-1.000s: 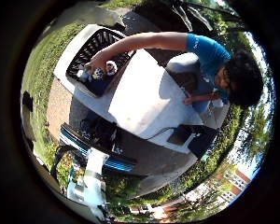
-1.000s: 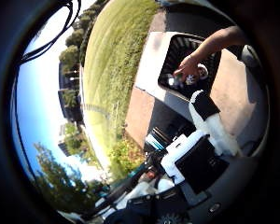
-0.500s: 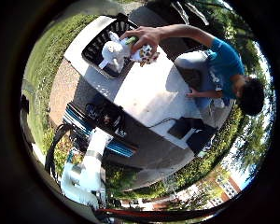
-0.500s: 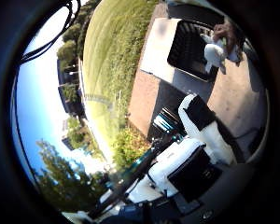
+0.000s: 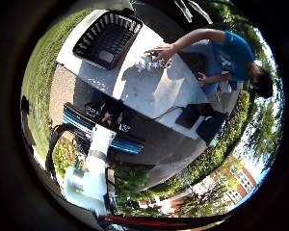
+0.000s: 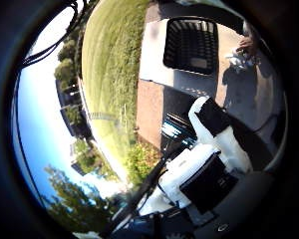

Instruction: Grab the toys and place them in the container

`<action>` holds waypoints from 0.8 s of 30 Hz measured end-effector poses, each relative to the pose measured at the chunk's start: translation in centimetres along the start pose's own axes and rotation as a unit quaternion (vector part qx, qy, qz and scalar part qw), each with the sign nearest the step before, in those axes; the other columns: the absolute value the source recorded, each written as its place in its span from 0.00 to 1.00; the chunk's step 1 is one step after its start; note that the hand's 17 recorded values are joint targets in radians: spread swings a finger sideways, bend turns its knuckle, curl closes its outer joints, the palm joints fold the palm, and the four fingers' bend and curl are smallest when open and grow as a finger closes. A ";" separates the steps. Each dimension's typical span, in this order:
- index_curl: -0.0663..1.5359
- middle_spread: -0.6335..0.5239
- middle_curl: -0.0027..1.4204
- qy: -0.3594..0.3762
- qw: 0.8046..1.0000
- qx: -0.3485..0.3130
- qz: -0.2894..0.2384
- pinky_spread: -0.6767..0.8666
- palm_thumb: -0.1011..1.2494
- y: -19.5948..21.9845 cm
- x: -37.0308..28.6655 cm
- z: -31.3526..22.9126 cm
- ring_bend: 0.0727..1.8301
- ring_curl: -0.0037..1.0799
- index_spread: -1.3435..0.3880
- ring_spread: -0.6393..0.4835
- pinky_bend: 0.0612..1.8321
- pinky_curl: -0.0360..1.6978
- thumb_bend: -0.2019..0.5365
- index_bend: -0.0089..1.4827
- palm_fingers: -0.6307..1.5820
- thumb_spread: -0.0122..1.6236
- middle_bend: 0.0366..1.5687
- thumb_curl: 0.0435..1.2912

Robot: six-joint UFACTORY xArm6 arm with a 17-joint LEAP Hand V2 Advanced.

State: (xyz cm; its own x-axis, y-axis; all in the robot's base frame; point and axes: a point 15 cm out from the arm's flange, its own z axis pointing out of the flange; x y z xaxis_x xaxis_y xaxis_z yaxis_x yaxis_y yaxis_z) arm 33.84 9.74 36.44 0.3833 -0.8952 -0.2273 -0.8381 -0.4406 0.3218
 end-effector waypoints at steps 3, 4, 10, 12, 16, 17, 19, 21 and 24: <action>0.26 0.62 0.20 -0.003 1.000 -0.022 0.021 0.71 0.60 1.6 0.0 2.2 0.14 0.30 0.67 0.82 0.21 0.13 0.25 0.13 0.35 0.81 0.08 0.26; 0.26 0.62 0.20 0.001 0.999 -0.026 0.029 0.71 0.59 2.5 0.1 2.7 0.14 0.30 0.67 0.83 0.21 0.13 0.25 0.13 0.35 0.82 0.08 0.26; 0.26 0.62 0.20 0.004 0.999 -0.011 0.048 0.71 0.58 3.4 0.6 5.3 0.14 0.30 0.67 0.82 0.20 0.14 0.25 0.13 0.35 0.82 0.08 0.25; 0.26 0.62 0.21 0.004 0.999 -0.018 0.046 0.71 0.59 3.5 0.4 6.3 0.14 0.30 0.68 0.82 0.20 0.14 0.25 0.13 0.35 0.82 0.08 0.25; 0.26 0.62 0.21 0.012 0.999 -0.033 0.023 0.71 0.59 3.2 -1.2 7.3 0.13 0.30 0.68 0.82 0.20 0.14 0.25 0.13 0.35 0.82 0.08 0.25; 0.26 0.62 0.21 0.013 0.999 -0.035 0.020 0.71 0.59 3.1 -1.4 7.4 0.13 0.30 0.68 0.82 0.20 0.14 0.25 0.13 0.35 0.82 0.08 0.25; 0.26 0.62 0.21 0.014 0.999 -0.037 0.017 0.71 0.59 3.1 -1.6 7.5 0.13 0.30 0.68 0.82 0.20 0.14 0.25 0.13 0.35 0.82 0.08 0.25; 0.26 0.62 0.21 0.020 0.999 -0.041 0.004 0.71 0.59 2.8 -2.6 7.8 0.13 0.30 0.68 0.82 0.20 0.14 0.25 0.13 0.35 0.82 0.08 0.24; 0.26 0.62 0.21 0.027 0.998 -0.052 -0.011 0.71 0.59 2.3 -3.7 8.4 0.13 0.30 0.68 0.82 0.19 0.14 0.25 0.13 0.36 0.82 0.08 0.24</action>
State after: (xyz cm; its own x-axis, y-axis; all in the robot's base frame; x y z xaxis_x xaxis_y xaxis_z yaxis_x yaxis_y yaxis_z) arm 27.21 12.63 30.34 0.4235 -0.8866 -0.1862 -0.7855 -0.4617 0.4120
